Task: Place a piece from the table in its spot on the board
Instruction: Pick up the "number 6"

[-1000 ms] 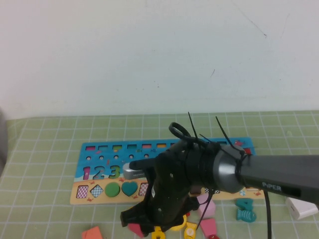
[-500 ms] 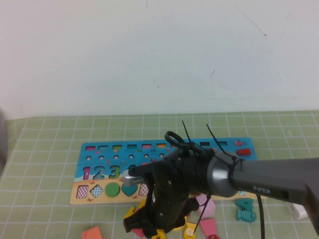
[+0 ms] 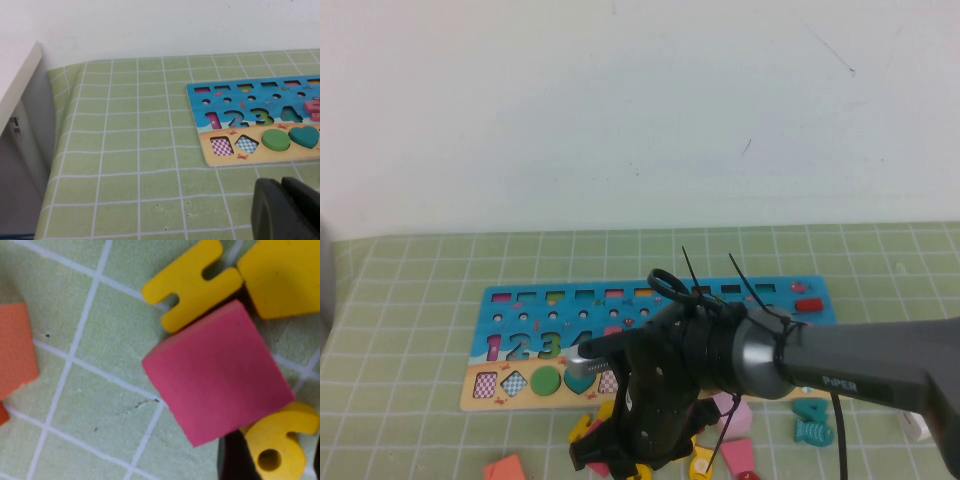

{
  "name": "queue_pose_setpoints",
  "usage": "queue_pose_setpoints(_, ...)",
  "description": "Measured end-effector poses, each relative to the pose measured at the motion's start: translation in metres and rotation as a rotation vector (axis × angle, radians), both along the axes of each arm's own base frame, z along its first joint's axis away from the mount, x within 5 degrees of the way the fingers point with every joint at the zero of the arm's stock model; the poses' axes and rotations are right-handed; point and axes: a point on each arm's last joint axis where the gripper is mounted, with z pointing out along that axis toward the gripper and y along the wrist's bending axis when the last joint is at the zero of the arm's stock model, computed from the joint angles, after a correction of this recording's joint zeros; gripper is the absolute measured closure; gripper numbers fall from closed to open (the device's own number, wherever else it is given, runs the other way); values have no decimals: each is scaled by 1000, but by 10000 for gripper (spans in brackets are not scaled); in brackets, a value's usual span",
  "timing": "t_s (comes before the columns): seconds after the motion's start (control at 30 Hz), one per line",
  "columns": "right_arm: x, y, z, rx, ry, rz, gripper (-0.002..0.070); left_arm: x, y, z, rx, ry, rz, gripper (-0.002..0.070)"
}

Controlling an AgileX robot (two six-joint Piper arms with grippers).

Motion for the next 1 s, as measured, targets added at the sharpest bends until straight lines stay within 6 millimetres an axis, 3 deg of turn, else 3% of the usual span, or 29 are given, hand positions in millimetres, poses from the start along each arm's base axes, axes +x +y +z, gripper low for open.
queue_pose_setpoints(0.23,-1,0,-12,-19,29,-7,343,0,0,0,0,0,0,678)
queue_pose_setpoints(0.47,-1,0,-12,-17,29,-6,346,0,0,0,0,0,0,678)
queue_pose_setpoints(0.6,-2,0,-10,-39,49,9,394,0,0,0,0,0,0,678)
queue_pose_setpoints(0.73,0,1,-2,-89,66,117,400,0,0,0,0,0,0,678)
queue_pose_setpoints(1.0,18,21,44,-46,-17,184,400,0,0,0,0,0,0,678)
